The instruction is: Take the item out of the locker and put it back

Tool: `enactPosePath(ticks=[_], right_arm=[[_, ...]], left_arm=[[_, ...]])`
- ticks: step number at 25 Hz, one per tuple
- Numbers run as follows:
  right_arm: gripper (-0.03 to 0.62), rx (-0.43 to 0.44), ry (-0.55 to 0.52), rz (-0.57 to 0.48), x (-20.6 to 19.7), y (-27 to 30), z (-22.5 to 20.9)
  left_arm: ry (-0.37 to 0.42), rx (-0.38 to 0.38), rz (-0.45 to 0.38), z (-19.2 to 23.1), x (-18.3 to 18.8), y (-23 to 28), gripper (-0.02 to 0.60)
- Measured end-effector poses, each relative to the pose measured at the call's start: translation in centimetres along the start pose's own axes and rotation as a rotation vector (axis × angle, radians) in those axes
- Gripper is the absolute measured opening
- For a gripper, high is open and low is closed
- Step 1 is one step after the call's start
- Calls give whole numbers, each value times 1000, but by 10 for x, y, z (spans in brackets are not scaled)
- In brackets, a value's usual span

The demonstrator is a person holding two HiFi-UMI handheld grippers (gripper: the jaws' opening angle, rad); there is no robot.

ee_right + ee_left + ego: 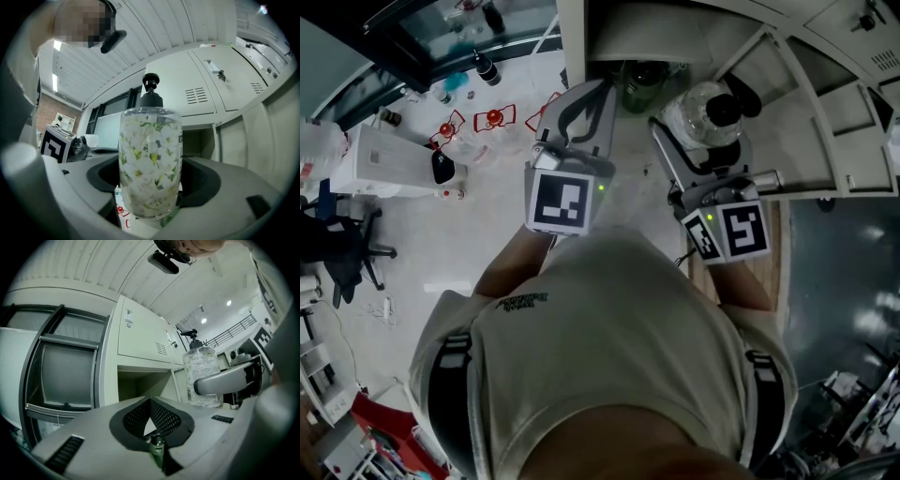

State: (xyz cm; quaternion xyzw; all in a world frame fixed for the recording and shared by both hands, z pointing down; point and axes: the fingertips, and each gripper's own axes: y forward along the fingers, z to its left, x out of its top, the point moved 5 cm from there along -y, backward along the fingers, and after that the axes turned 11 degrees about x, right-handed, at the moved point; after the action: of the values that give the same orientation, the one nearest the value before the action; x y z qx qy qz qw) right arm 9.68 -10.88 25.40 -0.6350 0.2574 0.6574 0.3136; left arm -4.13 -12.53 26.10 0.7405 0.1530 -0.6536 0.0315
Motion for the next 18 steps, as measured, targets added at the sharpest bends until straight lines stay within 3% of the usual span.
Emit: enactPosePath(ticks=[18], right_arm=[[360, -2, 2, 20, -2, -1, 0]], left_arm=[[-15, -9, -5, -1, 2, 0, 14]])
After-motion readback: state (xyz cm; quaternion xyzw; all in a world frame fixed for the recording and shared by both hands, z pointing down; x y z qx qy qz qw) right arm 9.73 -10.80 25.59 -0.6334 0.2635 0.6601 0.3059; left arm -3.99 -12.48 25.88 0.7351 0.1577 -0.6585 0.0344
